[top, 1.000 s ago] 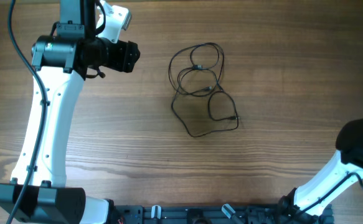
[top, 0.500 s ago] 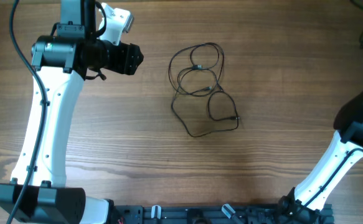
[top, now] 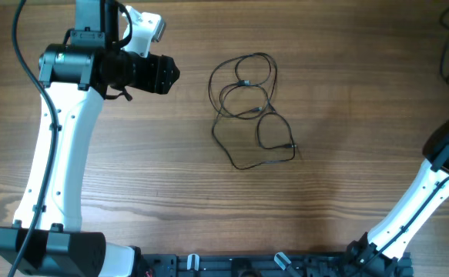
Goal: Untangle cables
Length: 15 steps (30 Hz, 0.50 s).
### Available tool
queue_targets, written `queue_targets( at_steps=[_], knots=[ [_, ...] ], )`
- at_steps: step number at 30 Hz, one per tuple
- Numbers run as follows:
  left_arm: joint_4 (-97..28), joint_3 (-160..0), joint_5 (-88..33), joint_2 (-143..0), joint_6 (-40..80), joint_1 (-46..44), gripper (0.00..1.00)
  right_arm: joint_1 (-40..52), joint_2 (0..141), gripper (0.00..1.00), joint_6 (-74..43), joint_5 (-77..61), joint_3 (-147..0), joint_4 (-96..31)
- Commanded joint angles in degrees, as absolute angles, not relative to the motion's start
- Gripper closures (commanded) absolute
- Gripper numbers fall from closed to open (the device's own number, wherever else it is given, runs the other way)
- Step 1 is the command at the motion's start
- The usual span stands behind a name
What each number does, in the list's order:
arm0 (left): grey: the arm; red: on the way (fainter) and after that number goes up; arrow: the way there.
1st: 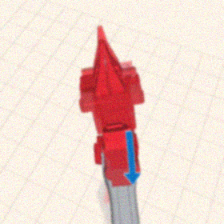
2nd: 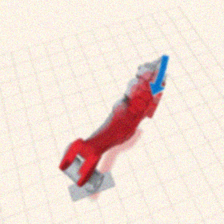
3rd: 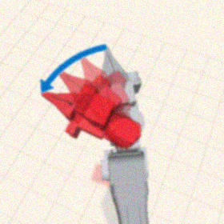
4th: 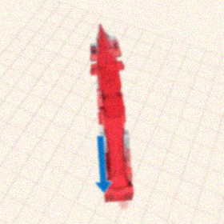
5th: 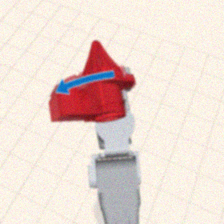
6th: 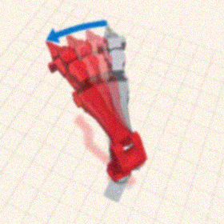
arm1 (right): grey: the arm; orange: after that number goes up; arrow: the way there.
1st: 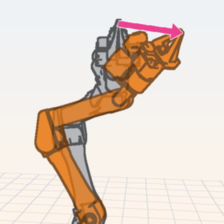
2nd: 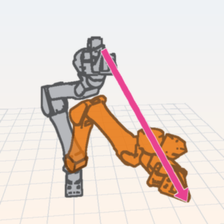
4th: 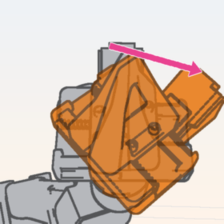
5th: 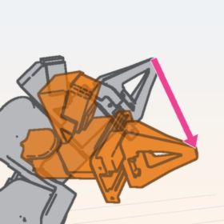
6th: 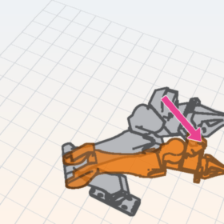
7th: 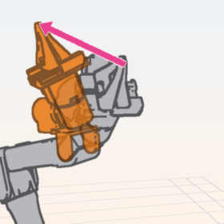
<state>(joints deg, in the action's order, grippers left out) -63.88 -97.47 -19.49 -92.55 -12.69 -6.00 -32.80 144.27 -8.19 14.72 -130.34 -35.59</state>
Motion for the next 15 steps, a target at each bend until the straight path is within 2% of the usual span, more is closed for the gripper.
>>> queue_targets(
  at_steps=[1, 5, 6, 7, 8, 15],
  knots=[
    [-63.92, -98.17, -21.23, -90.83, -11.66, -6.24, 0.29, -33.19, 144.92, 0.95, -6.83, 15.73, -131.41, -35.83],
    [-63.92, -98.17, -21.23, -90.63, -11.68, -6.28, 0.29, -33.19, 144.92, 0.95, -6.22, 15.73, -131.41, -36.25],
    [-63.92, -98.17, -21.23, -90.61, -11.68, -6.28, 0.29, -33.19, 144.92, 0.75, -6.72, 15.73, -131.41, -36.53],
    [-63.94, -98.17, -21.23, -90.52, -11.68, -6.28, 0.29, -33.19, 144.92, 0.12, -7.29, 15.73, -131.41, -36.77],
    [-63.94, -98.17, -21.23, -90.52, -11.68, -6.28, 0.29, -33.19, 144.92, 0.0, -7.55, 15.73, -131.41, -37.01],
    [-63.94, -98.17, -21.23, -89.73, -11.68, -6.28, 0.27, -32.88, 144.18, 0.01, -9.63, 15.57, -135.9, -44.05]
  ],
)
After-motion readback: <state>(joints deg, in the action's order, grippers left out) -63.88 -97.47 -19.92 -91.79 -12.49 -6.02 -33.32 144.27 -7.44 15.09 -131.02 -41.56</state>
